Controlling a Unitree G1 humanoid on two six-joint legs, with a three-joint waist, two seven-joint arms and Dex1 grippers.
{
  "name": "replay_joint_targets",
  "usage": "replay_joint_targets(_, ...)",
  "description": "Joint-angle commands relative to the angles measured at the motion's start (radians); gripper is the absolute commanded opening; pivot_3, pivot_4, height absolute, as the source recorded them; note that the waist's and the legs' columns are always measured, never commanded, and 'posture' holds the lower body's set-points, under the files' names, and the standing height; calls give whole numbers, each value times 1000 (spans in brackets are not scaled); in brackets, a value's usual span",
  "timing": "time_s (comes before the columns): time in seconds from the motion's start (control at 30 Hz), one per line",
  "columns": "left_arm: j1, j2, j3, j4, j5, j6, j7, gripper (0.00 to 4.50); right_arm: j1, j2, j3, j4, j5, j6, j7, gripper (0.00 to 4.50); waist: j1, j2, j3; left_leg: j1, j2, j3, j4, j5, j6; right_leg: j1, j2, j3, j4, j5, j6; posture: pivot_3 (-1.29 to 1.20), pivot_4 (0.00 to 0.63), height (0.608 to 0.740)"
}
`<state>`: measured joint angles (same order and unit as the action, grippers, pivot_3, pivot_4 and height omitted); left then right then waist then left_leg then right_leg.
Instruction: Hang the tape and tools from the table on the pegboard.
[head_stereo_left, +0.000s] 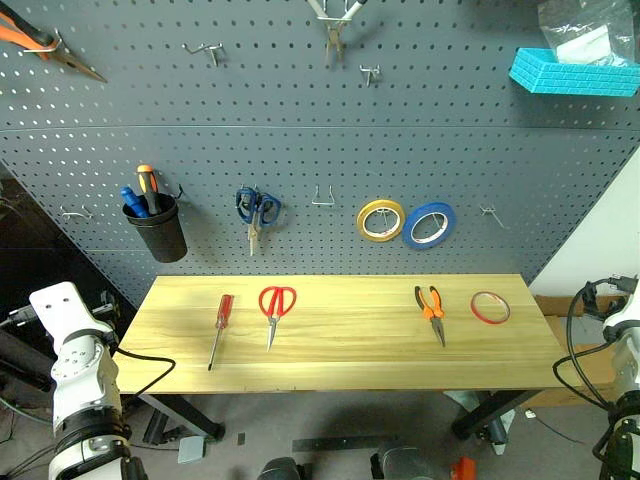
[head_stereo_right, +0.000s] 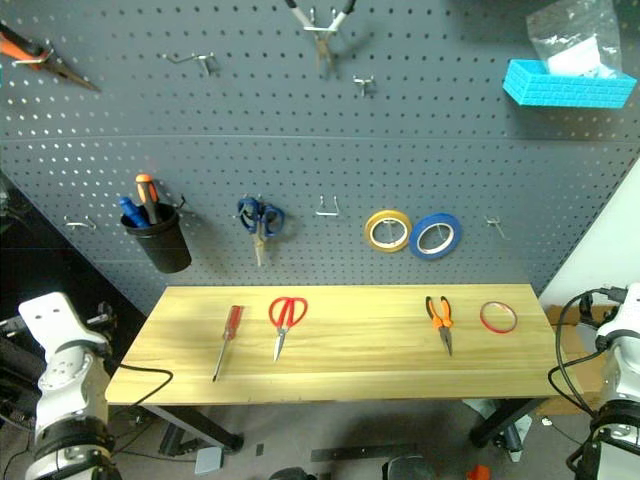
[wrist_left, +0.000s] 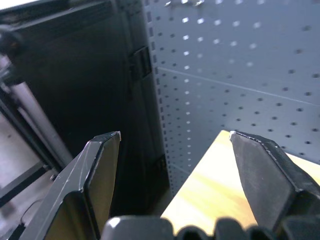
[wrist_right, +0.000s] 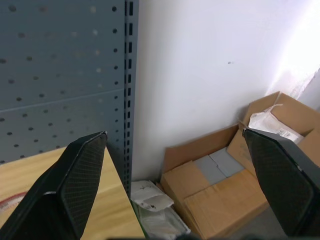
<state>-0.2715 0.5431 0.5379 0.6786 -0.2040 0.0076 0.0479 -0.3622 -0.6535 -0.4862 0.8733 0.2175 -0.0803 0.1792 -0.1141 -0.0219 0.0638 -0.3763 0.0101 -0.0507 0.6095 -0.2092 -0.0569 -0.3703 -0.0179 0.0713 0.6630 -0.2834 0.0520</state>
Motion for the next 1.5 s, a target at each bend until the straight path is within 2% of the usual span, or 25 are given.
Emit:
replay_joint_targets(0.03, -2, 38, -1, -9, 27, -50, 16, 3752, -28, -26, 4, -13, -1, -23, 9, 4500, 1, 0, 0, 0, 0, 0, 0, 0, 0, 0, 0, 0, 0, 0, 0, -54, 9, 740)
replay_joint_targets(0.3, 32, 14, 5, -40, 17, -41, 18, 3752, -23, -20, 34, -28, -9, -22, 49, 4500, 2, -1, 0, 0, 0, 0, 0, 0, 0, 0, 0, 0, 0, 0, 0, -51, 14, 740)
replay_joint_targets(0.47, 71, -33, 15, -140, -43, 71, 12, 3752, 9, 2, 70, -95, -11, -6, 92, 4500, 2, -1, 0, 0, 0, 0, 0, 0, 0, 0, 0, 0, 0, 0, 0, -52, 21, 740)
replay_joint_targets(0.7, 142, -128, 26, -334, -62, 139, 91, 3752, 132, 70, 166, -375, -1, 86, 179, 4500, 7, -3, 1, 0, 1, -1, 0, 0, 0, 0, 0, 0, 1, 0, 0, -52, 55, 740)
replay_joint_targets(0.77, 149, -156, 22, -385, -93, 136, 63, 3752, 146, 87, 170, -433, 9, 123, 176, 4500, 10, -2, 2, 0, 1, -1, 0, 0, 0, 0, 0, 0, 1, 0, 0, -49, 61, 740)
replay_joint_targets(0.87, 143, -179, -29, -458, -58, 183, 78, 3752, 150, 90, 159, -466, 12, 167, 165, 4500, 24, -3, 12, 0, 0, 0, 1, 0, 0, 1, 0, 0, 0, 1, 1, -47, 87, 740)
replay_joint_targets(1.0, 145, -175, -171, -604, -65, 247, -71, 3752, 159, 66, 165, -515, 10, 263, 184, 4500, 35, -6, 33, 1, 1, 0, 2, 0, 0, 1, 0, 0, 0, -1, -5, -73, 125, 740)
replay_joint_targets(1.13, 129, -113, -365, -738, -55, 324, -286, 3752, 173, 49, 205, -659, 29, 450, 229, 4500, 34, -4, 71, -2, 0, 0, 4, 0, 0, 0, 0, 1, 0, -1, -5, -113, 185, 740)
replay_joint_targets(1.2, 120, -80, -428, -779, -71, 370, -377, 3752, 170, 44, 229, -717, 36, 548, 242, 4500, 30, -2, 91, -5, 1, 0, 4, 0, 0, -3, 0, 1, 0, 1, 0, -131, 216, 740)
replay_joint_targets(1.33, 38, -35, -588, -828, -86, 446, -574, 3752, 65, 37, 289, -646, 5, 661, 247, 4500, 14, -1, 140, -7, 1, 1, 3, 0, 0, -5, 0, 1, 0, 1, 0, -159, 275, 740)
replay_joint_targets(1.5, -42, -16, -678, -843, -93, 463, -729, 3752, -97, 30, 353, -443, -38, 678, 290, 4500, -1, -3, 190, -17, 1, 1, 4, 0, 0, -14, 0, 2, 1, 2, 1, -167, 319, 740)
